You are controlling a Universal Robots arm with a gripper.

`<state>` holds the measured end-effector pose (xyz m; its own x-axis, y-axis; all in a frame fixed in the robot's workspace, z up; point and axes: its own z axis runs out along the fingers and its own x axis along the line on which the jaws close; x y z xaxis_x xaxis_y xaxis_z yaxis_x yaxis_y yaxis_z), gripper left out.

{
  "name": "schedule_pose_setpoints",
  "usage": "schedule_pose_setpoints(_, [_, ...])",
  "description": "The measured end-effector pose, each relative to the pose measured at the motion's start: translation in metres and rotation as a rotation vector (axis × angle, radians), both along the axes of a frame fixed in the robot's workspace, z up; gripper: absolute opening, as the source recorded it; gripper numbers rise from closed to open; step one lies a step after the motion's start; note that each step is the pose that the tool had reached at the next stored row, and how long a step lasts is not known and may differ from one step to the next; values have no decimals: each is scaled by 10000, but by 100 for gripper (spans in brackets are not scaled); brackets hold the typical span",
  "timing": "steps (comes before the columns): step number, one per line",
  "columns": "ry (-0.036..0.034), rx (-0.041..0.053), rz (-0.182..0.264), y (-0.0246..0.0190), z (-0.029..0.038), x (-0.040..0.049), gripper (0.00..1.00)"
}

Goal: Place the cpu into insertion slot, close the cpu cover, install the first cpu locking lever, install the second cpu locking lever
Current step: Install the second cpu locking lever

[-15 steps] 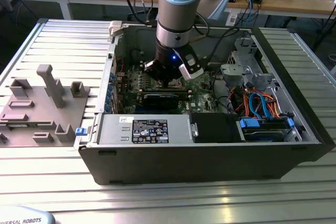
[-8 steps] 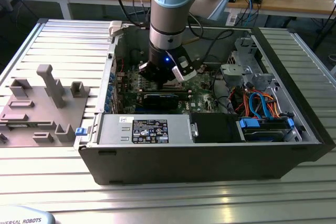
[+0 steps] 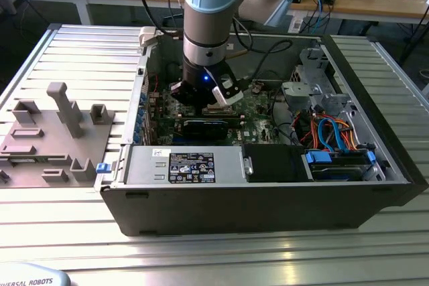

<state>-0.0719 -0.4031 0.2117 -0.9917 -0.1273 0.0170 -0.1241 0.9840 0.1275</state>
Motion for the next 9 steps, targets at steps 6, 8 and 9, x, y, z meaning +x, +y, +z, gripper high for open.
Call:
schedule_pose_setpoints(6, [1, 41, 62, 2, -28, -50, 11])
schedule_pose_setpoints(8, [1, 41, 105, 24, -32, -51, 11])
schedule_pose_setpoints(9, [1, 40, 119, 34, -32, -51, 11])
